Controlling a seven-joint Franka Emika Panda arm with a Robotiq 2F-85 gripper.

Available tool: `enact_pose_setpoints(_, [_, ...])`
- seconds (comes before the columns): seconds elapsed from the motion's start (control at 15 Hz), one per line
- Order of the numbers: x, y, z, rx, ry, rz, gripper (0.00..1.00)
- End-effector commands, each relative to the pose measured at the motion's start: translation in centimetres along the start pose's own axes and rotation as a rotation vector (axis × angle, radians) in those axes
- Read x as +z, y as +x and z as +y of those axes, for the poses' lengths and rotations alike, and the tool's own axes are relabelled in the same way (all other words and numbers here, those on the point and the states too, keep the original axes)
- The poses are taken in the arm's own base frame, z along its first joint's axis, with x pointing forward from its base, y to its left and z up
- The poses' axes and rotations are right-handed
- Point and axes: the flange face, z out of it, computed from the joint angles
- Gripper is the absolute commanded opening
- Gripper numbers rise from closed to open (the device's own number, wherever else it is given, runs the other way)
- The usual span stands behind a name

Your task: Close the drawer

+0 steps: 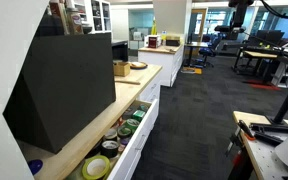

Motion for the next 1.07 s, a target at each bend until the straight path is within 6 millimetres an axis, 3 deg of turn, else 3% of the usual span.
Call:
enact_pose_setpoints(0.0, [-0.1, 0.0, 0.0, 0.000, 0.000, 0.000, 1.00])
enact_pose_setpoints(0.67, [0.8, 0.7, -0.5, -0.015, -0.015, 0.000, 1.00])
enact_pose_setpoints(0.8, [2.1, 1.6, -1.3, -0.039, -0.019, -0.001, 1.00])
enact_pose_setpoints(1.0, [5.7, 4.0, -2.9, -0.099, -0.023, -0.001, 1.00])
